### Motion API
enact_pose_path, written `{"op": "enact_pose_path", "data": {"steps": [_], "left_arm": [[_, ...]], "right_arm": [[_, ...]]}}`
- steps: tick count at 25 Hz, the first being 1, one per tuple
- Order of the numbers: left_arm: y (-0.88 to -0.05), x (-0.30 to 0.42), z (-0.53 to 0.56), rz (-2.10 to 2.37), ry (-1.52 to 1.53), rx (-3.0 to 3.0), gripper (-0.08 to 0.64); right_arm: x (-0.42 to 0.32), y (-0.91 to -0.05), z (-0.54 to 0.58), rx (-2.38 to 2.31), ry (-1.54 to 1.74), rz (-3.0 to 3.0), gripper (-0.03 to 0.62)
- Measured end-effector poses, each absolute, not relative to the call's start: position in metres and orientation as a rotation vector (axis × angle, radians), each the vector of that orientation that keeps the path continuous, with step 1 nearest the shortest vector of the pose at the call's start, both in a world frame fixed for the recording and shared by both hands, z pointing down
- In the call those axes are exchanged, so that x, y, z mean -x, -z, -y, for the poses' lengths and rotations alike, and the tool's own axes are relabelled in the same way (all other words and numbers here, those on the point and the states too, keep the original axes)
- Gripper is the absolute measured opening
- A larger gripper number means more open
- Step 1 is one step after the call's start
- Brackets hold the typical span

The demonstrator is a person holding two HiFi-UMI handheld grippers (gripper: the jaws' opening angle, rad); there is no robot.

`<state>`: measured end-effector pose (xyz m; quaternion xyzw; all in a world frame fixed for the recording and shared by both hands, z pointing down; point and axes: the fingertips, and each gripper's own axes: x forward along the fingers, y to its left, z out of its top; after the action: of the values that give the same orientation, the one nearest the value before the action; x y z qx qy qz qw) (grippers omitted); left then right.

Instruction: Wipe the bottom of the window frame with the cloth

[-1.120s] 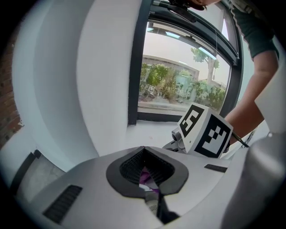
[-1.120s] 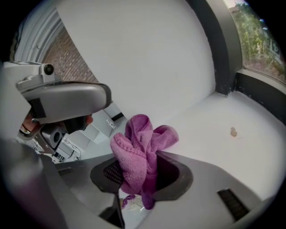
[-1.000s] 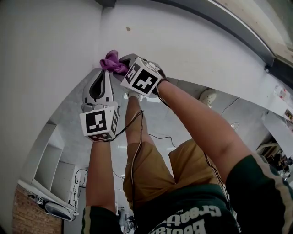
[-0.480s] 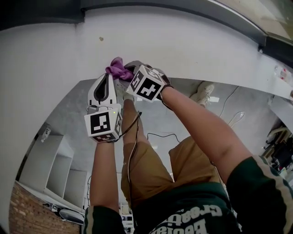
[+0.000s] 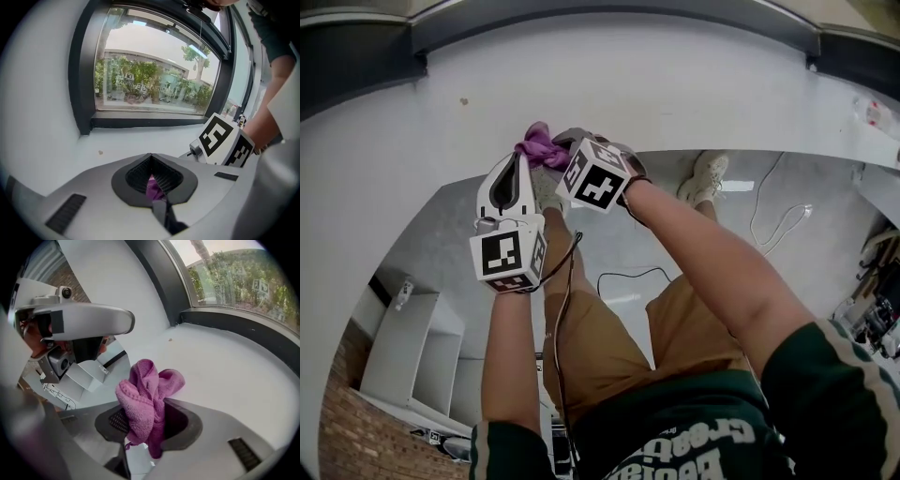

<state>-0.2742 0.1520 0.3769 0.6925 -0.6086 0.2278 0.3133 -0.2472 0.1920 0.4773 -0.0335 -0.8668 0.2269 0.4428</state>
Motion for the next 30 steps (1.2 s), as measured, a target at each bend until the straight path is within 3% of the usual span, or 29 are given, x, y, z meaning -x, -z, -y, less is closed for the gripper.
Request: {"op": "enact_pose_path", "data": {"steps": [30], "left_arm": [[-0.383, 0.145, -0.105, 1.346, -0.722, -2.008, 0.006]], "right_arm": [[0.122, -0.481, -0.158, -0.148, -0.603, 2.079, 0.166]]}}
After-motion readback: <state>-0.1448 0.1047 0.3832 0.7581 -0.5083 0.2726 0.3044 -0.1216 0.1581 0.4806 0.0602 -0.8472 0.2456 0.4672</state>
